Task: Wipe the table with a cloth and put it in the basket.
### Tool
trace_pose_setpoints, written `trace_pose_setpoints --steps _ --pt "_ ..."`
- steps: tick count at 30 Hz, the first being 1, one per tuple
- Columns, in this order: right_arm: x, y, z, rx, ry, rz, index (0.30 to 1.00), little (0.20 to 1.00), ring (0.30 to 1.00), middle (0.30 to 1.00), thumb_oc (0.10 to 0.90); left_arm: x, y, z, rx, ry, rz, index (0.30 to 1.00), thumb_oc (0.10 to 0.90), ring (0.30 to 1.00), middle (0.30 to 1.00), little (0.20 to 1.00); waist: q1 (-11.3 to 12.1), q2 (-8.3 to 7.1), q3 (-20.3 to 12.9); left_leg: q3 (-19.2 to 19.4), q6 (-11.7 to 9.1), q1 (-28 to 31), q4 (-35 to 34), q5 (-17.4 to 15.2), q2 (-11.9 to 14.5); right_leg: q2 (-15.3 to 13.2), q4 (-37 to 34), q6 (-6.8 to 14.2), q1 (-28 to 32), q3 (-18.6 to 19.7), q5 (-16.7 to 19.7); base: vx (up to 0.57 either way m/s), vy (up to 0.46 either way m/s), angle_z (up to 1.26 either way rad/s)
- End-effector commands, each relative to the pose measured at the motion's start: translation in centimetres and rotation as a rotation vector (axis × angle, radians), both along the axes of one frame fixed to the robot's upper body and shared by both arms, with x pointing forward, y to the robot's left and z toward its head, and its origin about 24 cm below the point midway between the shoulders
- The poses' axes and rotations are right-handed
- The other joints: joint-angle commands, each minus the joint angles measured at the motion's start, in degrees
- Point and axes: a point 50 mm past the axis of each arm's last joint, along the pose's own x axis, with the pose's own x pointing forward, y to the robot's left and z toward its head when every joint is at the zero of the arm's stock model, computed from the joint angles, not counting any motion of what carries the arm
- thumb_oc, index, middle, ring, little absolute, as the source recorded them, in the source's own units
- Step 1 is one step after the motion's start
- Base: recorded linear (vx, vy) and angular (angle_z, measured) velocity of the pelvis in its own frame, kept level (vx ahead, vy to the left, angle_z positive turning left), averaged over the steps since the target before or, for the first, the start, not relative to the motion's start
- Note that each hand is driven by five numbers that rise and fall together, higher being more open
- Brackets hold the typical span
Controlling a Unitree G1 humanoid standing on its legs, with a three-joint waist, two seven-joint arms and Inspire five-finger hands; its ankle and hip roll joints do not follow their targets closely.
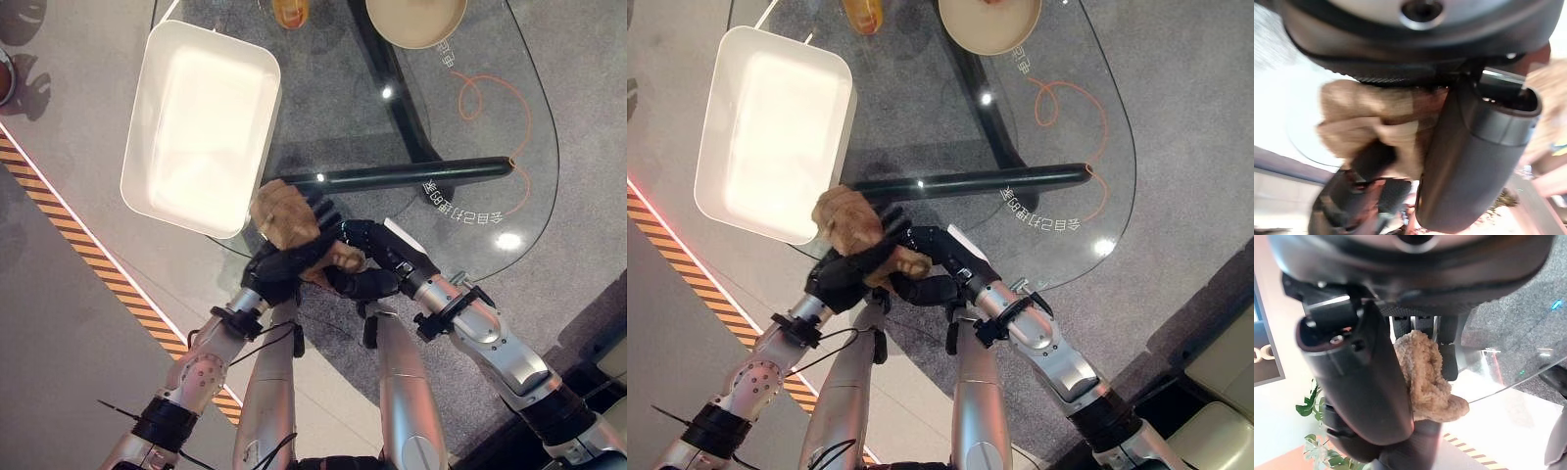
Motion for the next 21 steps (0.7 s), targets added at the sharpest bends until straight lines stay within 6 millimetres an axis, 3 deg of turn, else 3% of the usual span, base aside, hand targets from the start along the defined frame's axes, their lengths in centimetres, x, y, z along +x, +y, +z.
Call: trace_pose_setpoints --steps 1,21 --pt "-3.18 3.94 6.13 0.221 -0.270 0.278 0.300 0.200 0.300 0.300 0.100 -0.59 -1.29 1.79 -0.048 -0.100 -0.028 0.300 0.100 0.300 0.300 0.200 -0.7 -0.39 -1.5 3.4 2.2 -0.8 8.3 -8.0 -4.6 3.5 -10.8 1.1 2.2 -3.1 8.3 0.00 0.000 0.00" --pt "-2.96 3.54 5.74 0.222 -0.258 0.238 0.300 0.200 0.300 0.300 0.100 -0.57 -0.57 2.63 -0.273 -0.127 0.027 0.300 0.100 0.300 0.300 0.200 -0.5 -0.87 -1.5 3.7 2.1 -0.8 7.8 -7.9 -4.3 3.3 -10.7 0.9 1.9 -4.1 8.1 0.00 0.000 0.02"
